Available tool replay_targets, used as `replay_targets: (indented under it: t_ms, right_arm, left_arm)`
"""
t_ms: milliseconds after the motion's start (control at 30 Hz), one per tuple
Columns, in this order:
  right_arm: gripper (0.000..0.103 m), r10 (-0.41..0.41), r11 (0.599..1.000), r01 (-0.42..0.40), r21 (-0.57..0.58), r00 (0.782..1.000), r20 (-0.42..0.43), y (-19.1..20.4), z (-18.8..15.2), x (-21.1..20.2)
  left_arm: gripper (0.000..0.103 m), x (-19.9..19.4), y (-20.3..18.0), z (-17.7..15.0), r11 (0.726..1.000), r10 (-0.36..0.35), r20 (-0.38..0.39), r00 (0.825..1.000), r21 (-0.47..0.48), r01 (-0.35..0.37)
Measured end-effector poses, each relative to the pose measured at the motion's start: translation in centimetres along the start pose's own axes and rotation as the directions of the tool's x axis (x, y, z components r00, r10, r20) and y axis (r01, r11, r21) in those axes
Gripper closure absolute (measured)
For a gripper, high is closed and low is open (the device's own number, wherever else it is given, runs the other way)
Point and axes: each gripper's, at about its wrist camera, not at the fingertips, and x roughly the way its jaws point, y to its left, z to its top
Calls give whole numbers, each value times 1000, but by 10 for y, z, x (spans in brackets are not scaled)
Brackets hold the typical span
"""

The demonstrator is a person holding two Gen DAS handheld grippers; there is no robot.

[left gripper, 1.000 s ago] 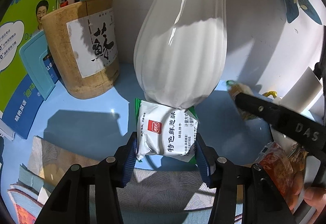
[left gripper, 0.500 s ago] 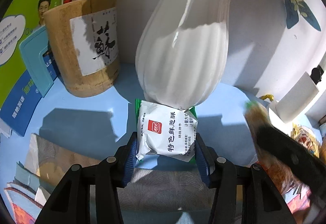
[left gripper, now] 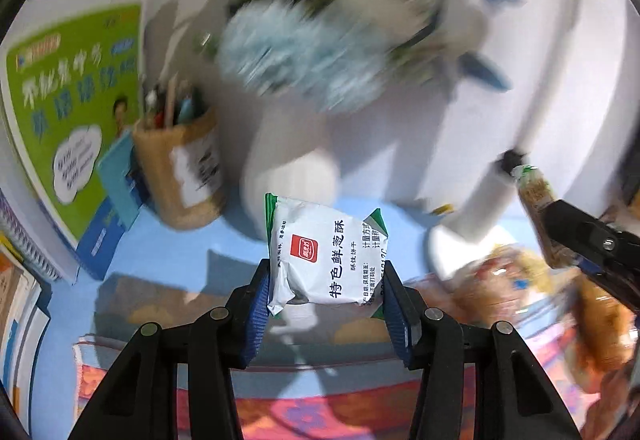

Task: Organize snacks
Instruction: 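Lift both held packets and carry them toward the amber glass bowl, then lower both packets over the amber glass bowl and open both tools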

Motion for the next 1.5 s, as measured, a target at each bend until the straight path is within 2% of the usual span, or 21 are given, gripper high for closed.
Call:
replay_targets:
  t_ms: [267, 467, 700, 900, 933, 967, 1000, 1033, 1067, 1100, 1167, 1333, 1500]
  right_arm:
    - [61, -61, 997, 56, 46, 991, 122, -38, 34, -91]
    - [61, -144, 986, 125, 113, 972, 186, -83, 41, -163]
    - [61, -277, 954, 243, 175, 937, 213, -132, 28, -245]
    - [60, -392, 903, 348, 253, 907, 151, -182, 10, -285]
    - [58, -397, 896, 351, 271, 908, 134, -193, 6, -290]
    - [57, -390, 895, 348, 280, 914, 113, -200, 4, -291]
    - [49, -388, 890, 351, 290, 919, 78, -208, 1, -291]
    - [26, -385, 882, 355, 311, 922, 41, -216, -1, -289]
    - [17, -383, 874, 355, 333, 923, 21, -222, -3, -289]
    - [16, -383, 865, 351, 359, 924, 18, -227, -6, -291]
    - [16, -387, 863, 344, 369, 921, 47, -229, -9, -297]
    - [16, -372, 868, 318, 383, 925, 77, -221, -6, -299]
    - [16, -382, 882, 329, 338, 918, 105, -198, 3, -288]
  left_arm:
    - [54, -46, -90, 24, 991, -106, 78, 991, 93, 98]
    - [54, -59, -175, 29, 960, -225, 94, 970, 192, 204]
    - [54, -52, -275, 24, 904, -357, 42, 933, 269, 333]
    - [53, -29, -346, 9, 861, -399, -43, 916, 324, 391]
    - [52, -24, -356, 7, 863, -387, -48, 921, 331, 381]
    - [42, -18, -362, 6, 867, -369, -61, 927, 338, 367]
    - [33, -10, -368, 5, 867, -353, -89, 931, 342, 362]
    - [21, -3, -371, 5, 872, -340, -111, 934, 336, 357]
    - [18, 0, -371, 4, 873, -341, -118, 933, 330, 360]
    - [17, 2, -370, 2, 872, -343, -127, 931, 327, 365]
    - [11, 7, -367, -2, 879, -312, -142, 939, 333, 342]
    - [11, 6, -353, -5, 890, -226, -82, 971, 388, 240]
    - [10, 5, -330, 3, 901, -185, -49, 981, 391, 190]
